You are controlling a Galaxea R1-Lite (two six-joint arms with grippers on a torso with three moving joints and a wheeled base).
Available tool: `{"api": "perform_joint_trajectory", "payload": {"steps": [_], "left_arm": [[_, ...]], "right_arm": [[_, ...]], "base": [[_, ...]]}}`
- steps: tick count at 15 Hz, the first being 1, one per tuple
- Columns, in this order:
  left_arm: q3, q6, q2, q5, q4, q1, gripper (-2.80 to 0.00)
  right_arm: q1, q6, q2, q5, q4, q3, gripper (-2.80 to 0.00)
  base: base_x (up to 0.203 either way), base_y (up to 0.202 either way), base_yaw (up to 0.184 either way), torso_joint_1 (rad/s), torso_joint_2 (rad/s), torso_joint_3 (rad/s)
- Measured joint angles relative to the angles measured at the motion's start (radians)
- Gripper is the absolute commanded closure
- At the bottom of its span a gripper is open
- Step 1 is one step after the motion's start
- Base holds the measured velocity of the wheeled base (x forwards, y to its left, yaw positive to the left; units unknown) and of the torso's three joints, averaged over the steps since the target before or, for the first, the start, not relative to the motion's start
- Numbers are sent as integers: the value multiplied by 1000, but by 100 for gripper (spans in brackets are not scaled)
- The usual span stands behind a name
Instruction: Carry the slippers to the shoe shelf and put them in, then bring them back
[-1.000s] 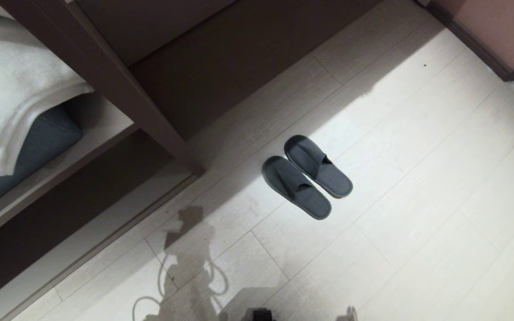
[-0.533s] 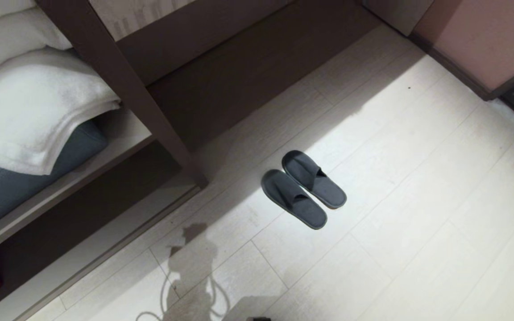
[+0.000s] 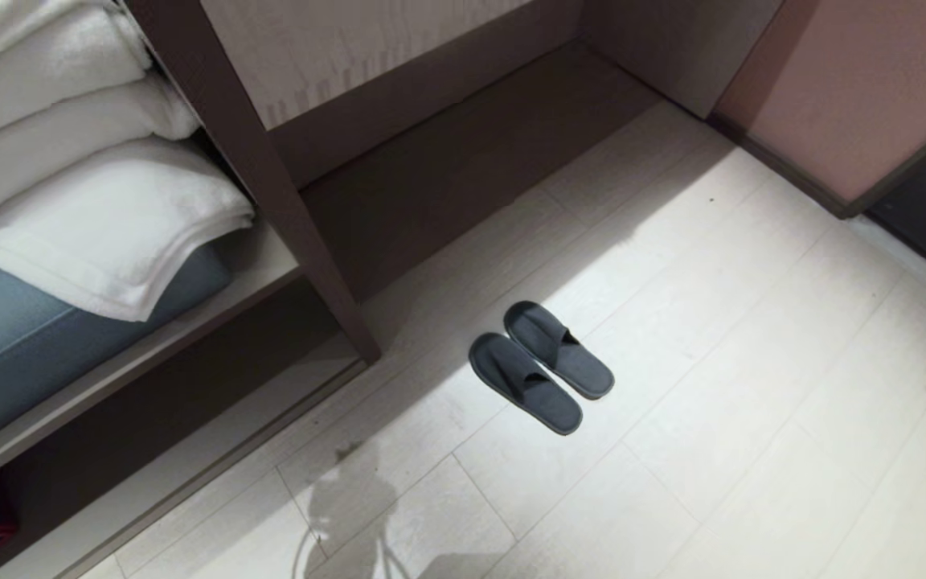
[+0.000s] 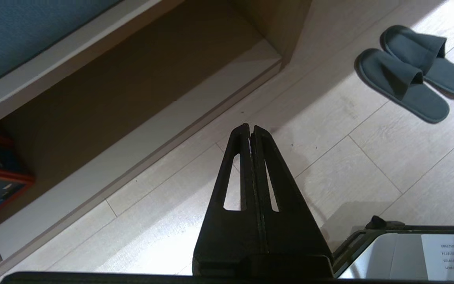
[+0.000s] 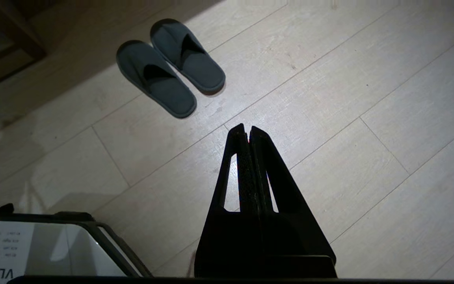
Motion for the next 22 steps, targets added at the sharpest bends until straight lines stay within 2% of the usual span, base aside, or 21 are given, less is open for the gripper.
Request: {"api": "perform_joint_trajectory", "payload": {"steps": [22], "left_arm": [[0,0,0,0,1,0,0]], "right_arm": [[0,0,0,0,0,0,0]], "base": [[0,0,0,3,2,201]]}}
